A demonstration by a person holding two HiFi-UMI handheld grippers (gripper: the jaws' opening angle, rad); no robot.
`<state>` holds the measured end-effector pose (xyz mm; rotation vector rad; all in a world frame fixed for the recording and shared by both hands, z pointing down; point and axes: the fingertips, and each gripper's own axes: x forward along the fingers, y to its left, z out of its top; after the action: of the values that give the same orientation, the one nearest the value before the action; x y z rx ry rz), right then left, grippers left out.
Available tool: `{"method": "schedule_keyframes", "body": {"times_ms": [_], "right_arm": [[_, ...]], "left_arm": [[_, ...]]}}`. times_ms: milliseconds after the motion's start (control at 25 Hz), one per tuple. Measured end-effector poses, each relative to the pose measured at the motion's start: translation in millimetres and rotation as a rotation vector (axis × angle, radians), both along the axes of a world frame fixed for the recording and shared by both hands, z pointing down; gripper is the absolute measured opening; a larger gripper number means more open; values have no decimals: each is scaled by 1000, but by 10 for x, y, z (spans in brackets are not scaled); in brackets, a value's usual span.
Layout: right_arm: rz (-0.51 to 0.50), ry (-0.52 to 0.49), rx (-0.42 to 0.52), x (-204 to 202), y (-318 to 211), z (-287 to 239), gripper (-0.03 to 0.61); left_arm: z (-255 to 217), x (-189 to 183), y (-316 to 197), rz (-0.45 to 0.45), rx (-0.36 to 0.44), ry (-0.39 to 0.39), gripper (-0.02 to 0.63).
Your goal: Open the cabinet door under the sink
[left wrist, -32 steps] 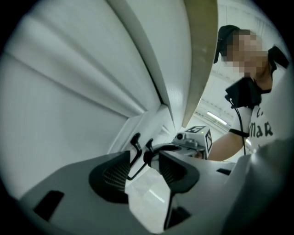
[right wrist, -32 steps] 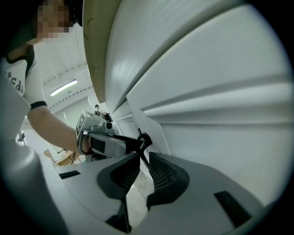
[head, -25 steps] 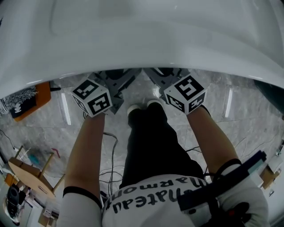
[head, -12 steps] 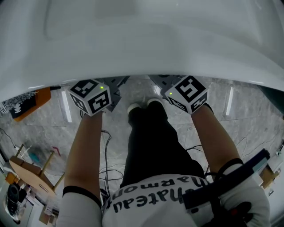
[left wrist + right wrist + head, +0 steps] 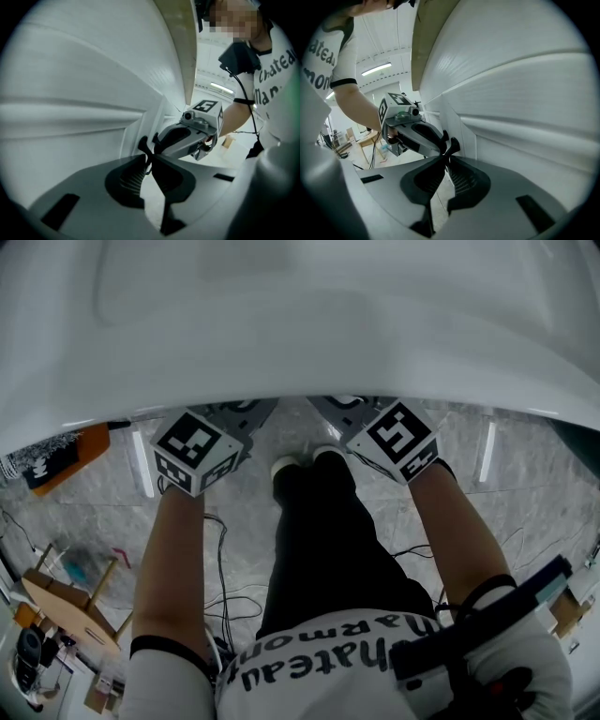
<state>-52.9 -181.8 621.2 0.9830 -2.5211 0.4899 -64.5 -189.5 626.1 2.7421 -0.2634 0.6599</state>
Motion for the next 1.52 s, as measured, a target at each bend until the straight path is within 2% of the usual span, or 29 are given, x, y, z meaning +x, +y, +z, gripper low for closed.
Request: {"method": "schedule_keyframes", "body": {"times_ms": [160,400,720,1120,1520], "right_arm": [[-30,11,-19,-32,115,-3,40],[-71,55,-49,-80,338,22,40],[-121,110,-90,-89,642,42,40],[-125,138,-127,-47,865,42,40],[-151,194,-196,-34,1025,47,40]], "left_arm": [[7,-87,177,65,11,-30,41],[16,-163,377,159,98,-114,34],[45,-305,631,241,109,-197,31],[58,-400,824,286,109,-264,26],[77,-490,916,277,56,-349,28]]}}
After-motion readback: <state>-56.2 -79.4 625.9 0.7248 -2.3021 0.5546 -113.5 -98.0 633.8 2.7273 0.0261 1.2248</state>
